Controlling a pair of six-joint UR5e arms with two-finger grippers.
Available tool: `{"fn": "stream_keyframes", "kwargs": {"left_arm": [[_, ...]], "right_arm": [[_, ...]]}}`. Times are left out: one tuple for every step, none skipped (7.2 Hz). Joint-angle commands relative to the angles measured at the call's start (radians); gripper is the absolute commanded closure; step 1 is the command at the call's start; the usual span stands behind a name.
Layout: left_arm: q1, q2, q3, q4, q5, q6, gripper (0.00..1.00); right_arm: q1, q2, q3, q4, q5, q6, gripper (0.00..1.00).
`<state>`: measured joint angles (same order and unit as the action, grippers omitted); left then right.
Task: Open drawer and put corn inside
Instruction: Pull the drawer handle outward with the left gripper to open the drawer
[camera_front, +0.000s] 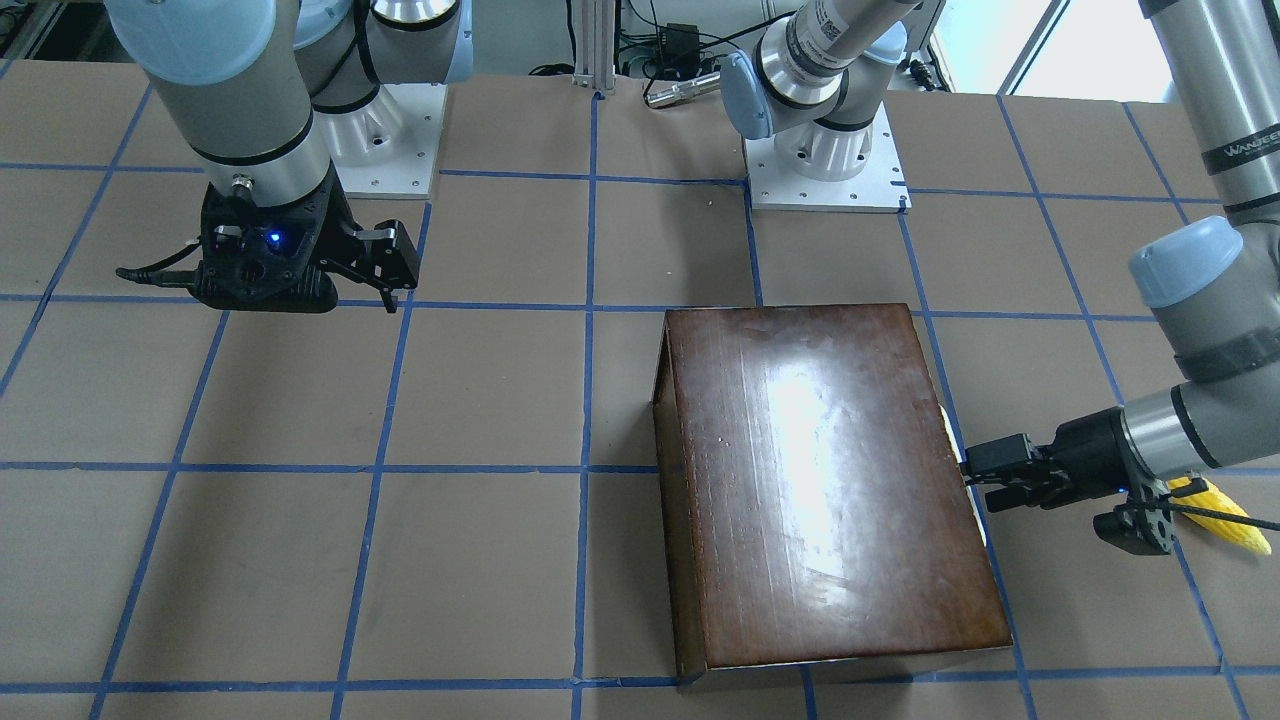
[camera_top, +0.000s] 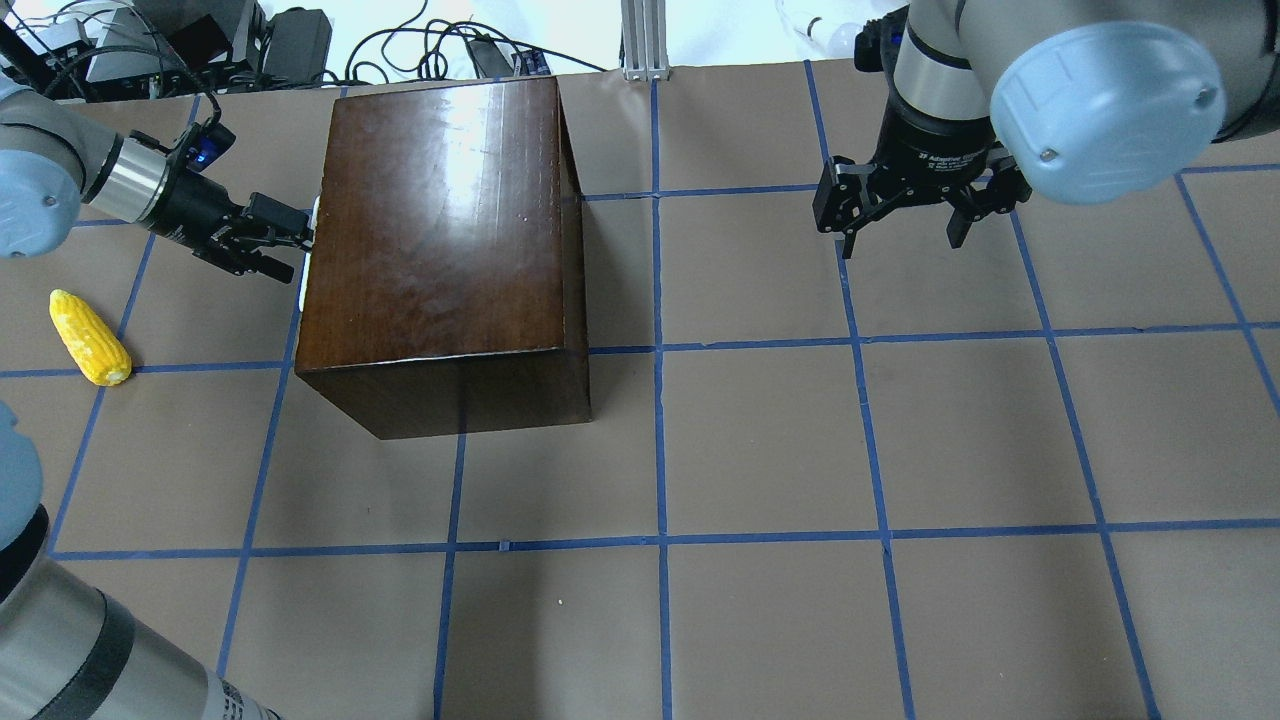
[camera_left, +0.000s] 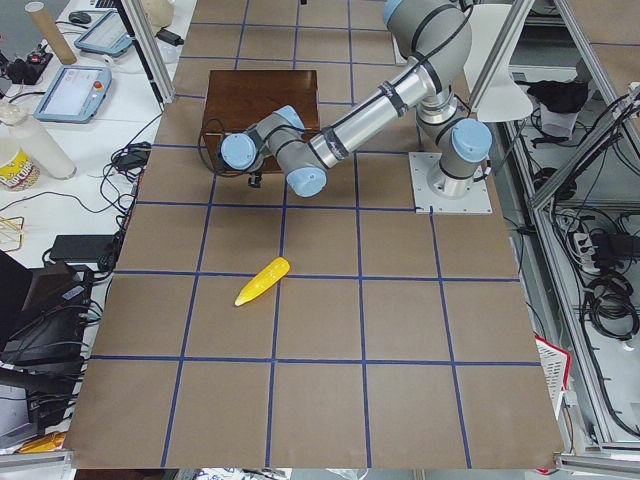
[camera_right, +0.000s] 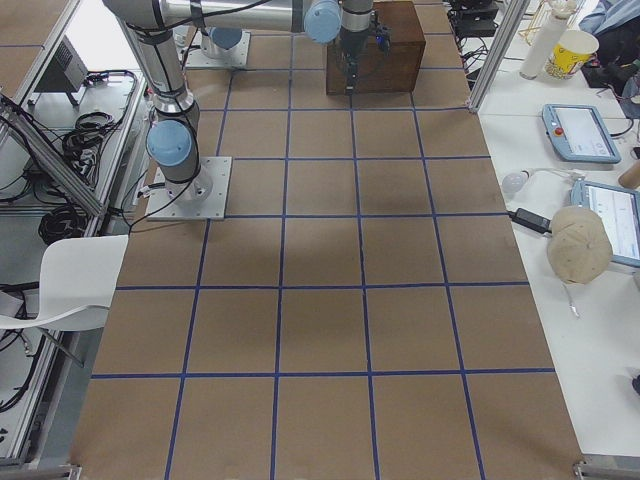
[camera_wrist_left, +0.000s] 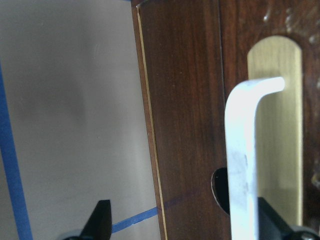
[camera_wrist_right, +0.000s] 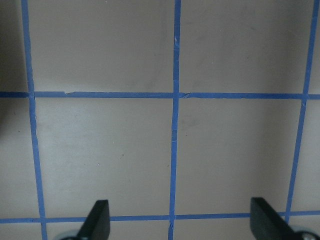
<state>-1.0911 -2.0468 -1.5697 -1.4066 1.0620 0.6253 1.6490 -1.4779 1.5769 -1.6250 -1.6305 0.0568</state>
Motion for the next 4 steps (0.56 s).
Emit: {"fn": "stream_keyframes", "kwargs": {"left_arm": [[0.003, 0.000, 0.007, 0.001, 0.066, 0.002, 0.00], [0.005, 0.000, 0.008, 0.002, 0.082, 0.002, 0.00], [0.005, 0.002, 0.008, 0.002, 0.084, 0.002, 0.00], [0.007, 0.003, 0.010, 0.002, 0.084, 0.002, 0.00]], "right_arm": [[0.000, 0.001, 0.000, -0.001, 0.000, 0.000, 0.00], [0.000, 0.001, 0.000, 0.001, 0.000, 0.000, 0.00], [0.000, 0.001, 0.000, -0.001, 0.000, 0.000, 0.00], [0.000, 0.001, 0.000, -0.001, 0.000, 0.000, 0.00]]}}
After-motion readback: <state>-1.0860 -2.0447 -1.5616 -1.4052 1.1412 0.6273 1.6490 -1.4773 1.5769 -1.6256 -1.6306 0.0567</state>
